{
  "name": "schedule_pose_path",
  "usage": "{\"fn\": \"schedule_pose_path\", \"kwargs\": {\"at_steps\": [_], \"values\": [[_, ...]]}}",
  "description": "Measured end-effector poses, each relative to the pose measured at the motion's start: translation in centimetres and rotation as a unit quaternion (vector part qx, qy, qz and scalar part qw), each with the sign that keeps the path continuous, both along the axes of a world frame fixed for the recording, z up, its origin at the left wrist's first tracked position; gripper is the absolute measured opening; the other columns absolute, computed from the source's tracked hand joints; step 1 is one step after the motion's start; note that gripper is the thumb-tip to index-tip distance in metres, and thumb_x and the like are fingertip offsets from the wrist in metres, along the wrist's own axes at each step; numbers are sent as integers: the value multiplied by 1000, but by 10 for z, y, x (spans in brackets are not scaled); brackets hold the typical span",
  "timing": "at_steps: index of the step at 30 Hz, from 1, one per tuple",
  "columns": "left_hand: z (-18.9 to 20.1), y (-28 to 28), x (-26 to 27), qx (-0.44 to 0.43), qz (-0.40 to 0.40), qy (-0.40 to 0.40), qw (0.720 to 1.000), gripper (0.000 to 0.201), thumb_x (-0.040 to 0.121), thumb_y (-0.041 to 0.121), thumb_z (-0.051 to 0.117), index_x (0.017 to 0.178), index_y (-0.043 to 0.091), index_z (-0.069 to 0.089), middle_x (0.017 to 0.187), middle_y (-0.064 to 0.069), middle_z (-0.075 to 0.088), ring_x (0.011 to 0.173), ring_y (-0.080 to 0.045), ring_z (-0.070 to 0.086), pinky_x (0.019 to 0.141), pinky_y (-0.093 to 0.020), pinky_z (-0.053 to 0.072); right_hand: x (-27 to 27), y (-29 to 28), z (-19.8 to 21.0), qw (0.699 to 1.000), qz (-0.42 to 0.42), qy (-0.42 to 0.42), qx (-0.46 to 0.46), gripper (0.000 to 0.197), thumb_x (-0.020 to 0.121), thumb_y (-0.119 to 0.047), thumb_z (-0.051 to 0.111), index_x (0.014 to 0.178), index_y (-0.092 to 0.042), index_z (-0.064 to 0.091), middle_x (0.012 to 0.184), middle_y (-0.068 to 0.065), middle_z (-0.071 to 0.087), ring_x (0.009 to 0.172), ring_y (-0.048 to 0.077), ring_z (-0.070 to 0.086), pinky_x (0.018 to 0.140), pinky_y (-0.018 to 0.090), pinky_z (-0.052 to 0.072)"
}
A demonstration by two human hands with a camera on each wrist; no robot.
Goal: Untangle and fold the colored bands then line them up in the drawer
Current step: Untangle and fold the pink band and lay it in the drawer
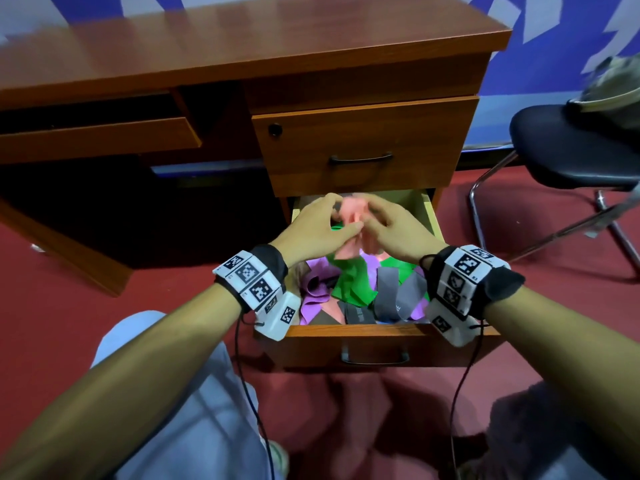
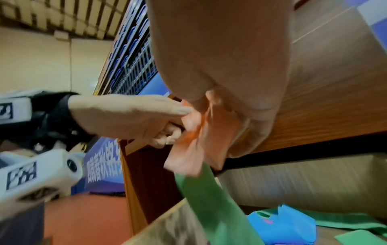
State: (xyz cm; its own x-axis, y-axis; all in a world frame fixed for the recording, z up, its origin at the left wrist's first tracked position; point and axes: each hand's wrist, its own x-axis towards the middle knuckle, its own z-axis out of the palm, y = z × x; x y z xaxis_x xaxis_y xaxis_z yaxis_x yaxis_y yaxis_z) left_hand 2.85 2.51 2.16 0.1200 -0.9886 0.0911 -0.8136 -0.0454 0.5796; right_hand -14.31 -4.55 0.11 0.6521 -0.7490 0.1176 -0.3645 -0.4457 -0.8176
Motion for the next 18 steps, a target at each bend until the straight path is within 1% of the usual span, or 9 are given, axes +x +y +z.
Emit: {"fn": "schedule_pose_path", "kwargs": {"at_steps": [1,3,5,7,11,14,15,17,18], "values": [[-1,-1,0,-11,-1,-15,1000,41,91,44,70,119,14,63,101,-1,67,92,-16,59,80,-29,44,0,1,2,999,12,-30,10,25,102,-22,51,125,-20,60,100,6,73,76,27,72,69,39,59],[0,-4,3,-32,-11,-27,999,30,95,42,67,97,13,71,89,-2,68,84,-19,58,75,-31,44,1,2,4,998,-3,-59,37,18,97,-19,61,115,-15,64,90,9,74,69,28,71,57,40,58],[1,-6,8,-27,-14,-26,999,29,96,44,65,81,19,69,78,1,68,74,-18,60,68,-33,45,2,2,4,996,-44,-54,47,12,93,-24,70,96,-13,66,76,1,70,56,11,65,48,28,53],[3,-8,12,-8,-6,-34,999,26,94,45,67,78,23,67,73,3,68,69,-19,63,63,-32,48,1,-4,0,997,-77,-15,25,24,89,-35,73,81,-15,65,66,-4,63,48,2,52,46,18,43],[2,-11,18,11,44,-53,998,9,90,25,61,86,22,69,71,6,69,72,-19,66,62,-31,51,0,-6,-1,995,-30,69,64,47,95,-52,60,67,-15,58,59,3,52,49,14,45,42,20,37],[-2,-14,6,47,117,140,982,22,95,15,45,81,10,61,75,-7,68,53,-18,67,45,-22,38,5,-5,1,983,-13,7,184,41,97,-53,56,81,-16,57,72,13,51,57,23,48,50,27,39],[-2,-15,1,65,153,241,956,22,98,13,42,85,10,61,80,-11,65,54,-18,64,46,-22,39,5,-4,2,976,-3,-12,217,39,93,-57,59,84,-19,58,73,13,51,59,24,44,53,29,35],[0,-17,-3,92,218,435,869,20,103,13,40,100,13,61,88,-11,65,68,-20,64,57,-27,50,4,-3,4,967,32,-14,251,34,86,-55,66,85,-23,57,65,8,46,55,19,33,53,29,23],[0,-20,0,98,235,480,839,20,105,15,40,103,13,60,89,-9,66,72,-19,65,60,-29,53,3,-3,5,964,45,-12,260,28,88,-48,67,85,-23,57,62,5,42,54,16,29,53,29,19]]}}
